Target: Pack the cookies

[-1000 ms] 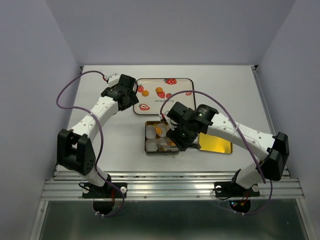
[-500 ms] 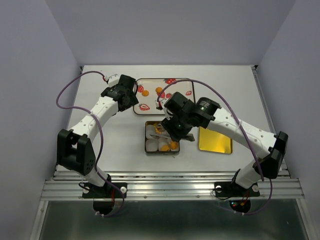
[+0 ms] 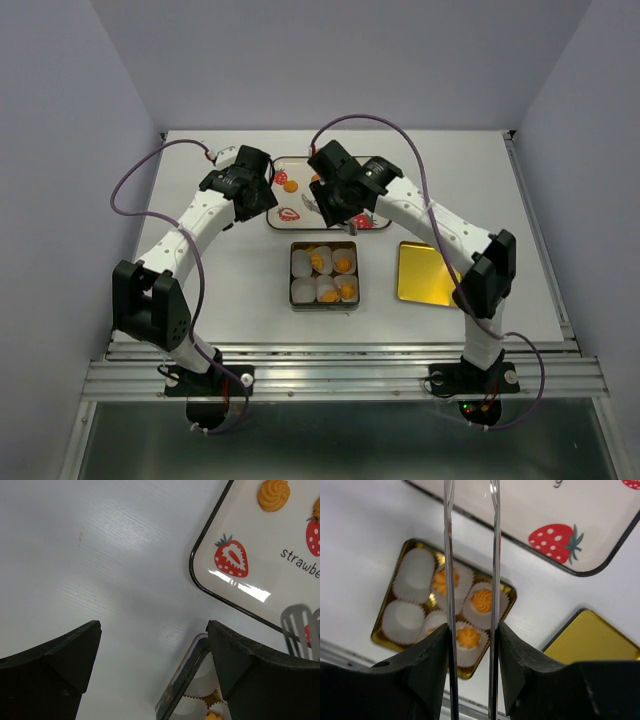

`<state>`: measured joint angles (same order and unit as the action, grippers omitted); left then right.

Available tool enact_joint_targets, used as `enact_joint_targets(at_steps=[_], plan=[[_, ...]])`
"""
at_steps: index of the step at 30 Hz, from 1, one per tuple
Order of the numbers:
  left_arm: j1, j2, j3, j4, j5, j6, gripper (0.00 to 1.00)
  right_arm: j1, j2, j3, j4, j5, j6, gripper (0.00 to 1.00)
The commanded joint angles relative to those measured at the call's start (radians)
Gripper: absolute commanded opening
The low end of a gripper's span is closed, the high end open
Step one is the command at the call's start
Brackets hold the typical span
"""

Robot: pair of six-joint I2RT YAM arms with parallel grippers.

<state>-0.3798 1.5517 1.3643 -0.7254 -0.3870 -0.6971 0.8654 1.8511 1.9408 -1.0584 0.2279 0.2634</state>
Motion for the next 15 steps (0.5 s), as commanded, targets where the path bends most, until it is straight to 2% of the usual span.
enact_joint_targets(at_steps=[1,7,15], plan=[[-0.004,-0.048,0.041,-0.025,0.01,-0.001,0.99,-0.137,0.109,0.127,0.072,0.108,0.016,0.46],[-0.002,-0.048,0.021,0.056,0.075,0.033,0.99,-0.239,0.272,0.247,0.119,0.131,-0.065,0.47],[-0.002,-0.03,0.024,0.104,0.096,0.053,0.99,-0.264,0.306,0.233,0.231,0.009,-0.136,0.48]])
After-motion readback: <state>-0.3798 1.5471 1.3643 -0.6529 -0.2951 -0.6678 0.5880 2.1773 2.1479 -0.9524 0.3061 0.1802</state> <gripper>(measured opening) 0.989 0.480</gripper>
